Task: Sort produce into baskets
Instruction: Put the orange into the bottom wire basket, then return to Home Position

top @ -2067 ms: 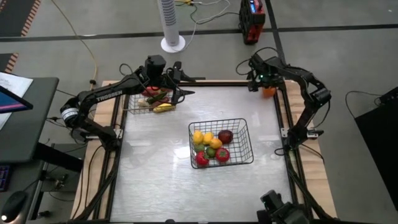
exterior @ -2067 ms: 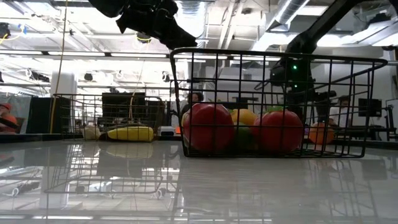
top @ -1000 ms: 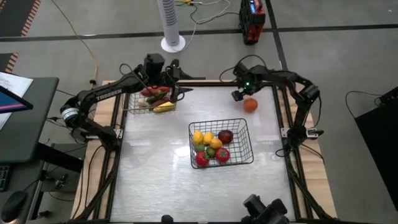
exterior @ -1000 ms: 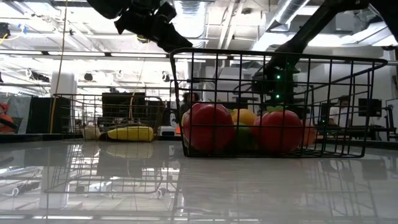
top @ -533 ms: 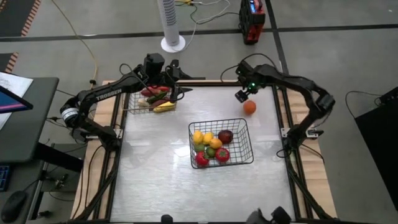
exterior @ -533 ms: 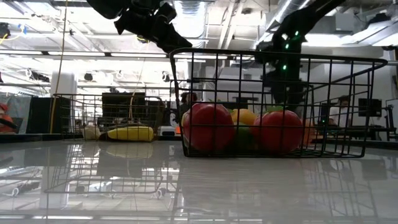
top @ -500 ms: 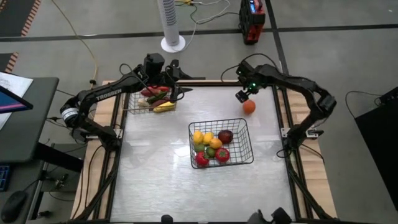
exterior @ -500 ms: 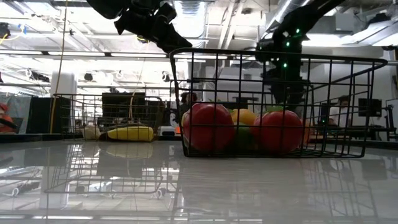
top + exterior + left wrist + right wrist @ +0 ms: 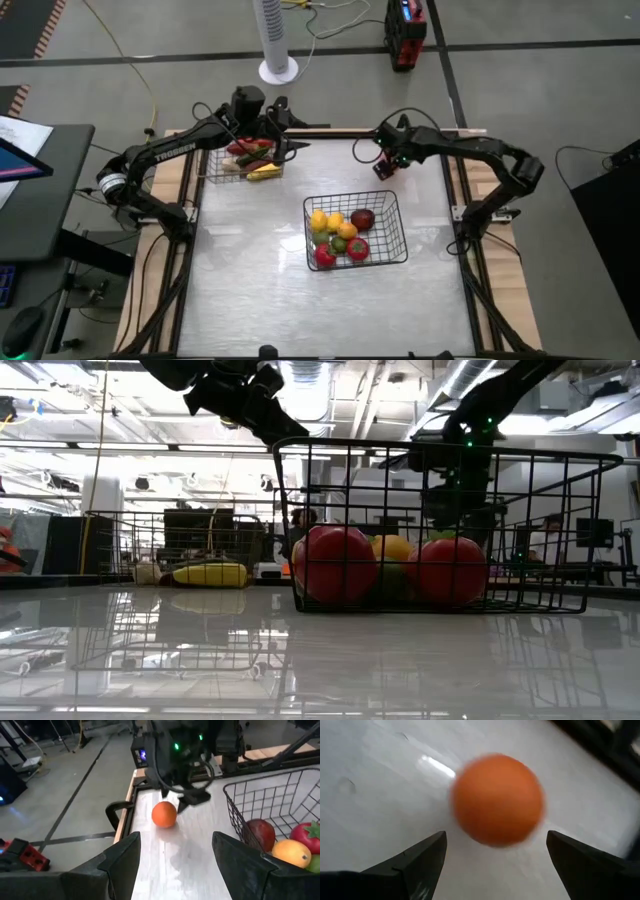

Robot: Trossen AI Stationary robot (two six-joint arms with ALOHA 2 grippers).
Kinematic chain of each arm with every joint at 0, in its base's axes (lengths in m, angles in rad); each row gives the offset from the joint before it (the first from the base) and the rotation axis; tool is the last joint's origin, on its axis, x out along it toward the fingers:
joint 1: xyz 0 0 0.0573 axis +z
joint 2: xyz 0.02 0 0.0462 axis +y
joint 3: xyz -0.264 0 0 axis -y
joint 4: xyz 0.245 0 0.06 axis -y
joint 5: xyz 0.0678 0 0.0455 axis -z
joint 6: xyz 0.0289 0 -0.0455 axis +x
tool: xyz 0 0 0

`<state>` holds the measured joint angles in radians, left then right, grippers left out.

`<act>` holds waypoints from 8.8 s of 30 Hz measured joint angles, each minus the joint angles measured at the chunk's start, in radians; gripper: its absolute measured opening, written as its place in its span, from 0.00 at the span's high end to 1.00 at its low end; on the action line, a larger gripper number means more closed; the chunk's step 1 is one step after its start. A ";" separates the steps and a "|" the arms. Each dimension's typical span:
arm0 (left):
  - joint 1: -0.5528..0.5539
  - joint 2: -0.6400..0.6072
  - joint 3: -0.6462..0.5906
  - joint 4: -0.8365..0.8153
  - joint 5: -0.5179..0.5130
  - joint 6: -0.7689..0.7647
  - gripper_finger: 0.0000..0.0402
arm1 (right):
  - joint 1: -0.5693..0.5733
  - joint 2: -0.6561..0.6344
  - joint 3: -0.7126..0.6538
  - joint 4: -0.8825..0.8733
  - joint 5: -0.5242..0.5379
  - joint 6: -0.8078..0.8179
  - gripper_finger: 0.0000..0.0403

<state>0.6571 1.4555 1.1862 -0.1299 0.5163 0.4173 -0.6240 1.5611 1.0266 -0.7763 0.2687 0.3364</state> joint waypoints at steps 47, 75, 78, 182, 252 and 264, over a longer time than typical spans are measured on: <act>0.066 0.323 0.043 0.132 0.011 0.007 0.41 | -0.042 0.063 0.032 0.385 -0.352 -0.248 0.08; -0.054 0.462 0.094 0.280 -0.158 -0.105 0.34 | -0.009 0.031 0.032 0.321 -0.255 -0.255 0.08; -0.060 0.477 0.094 0.280 -0.143 -0.106 0.28 | -0.016 0.050 0.033 0.349 -0.311 -0.224 0.08; -0.115 0.624 0.121 0.186 -0.313 0.025 0.24 | 0.021 0.179 0.044 0.667 -0.444 -0.711 0.08; -0.358 -0.200 -0.308 0.302 -0.358 -0.163 0.24 | 0.632 -0.159 0.213 -0.037 -0.243 -0.127 0.12; -0.482 -0.264 -0.337 0.258 -0.434 -0.176 0.24 | 0.783 -0.319 0.055 -0.048 0.016 -0.029 0.18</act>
<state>0.1747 1.1917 0.8488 0.1281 0.0823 0.2417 0.1588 1.2419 1.0819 -0.8239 0.2850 0.3078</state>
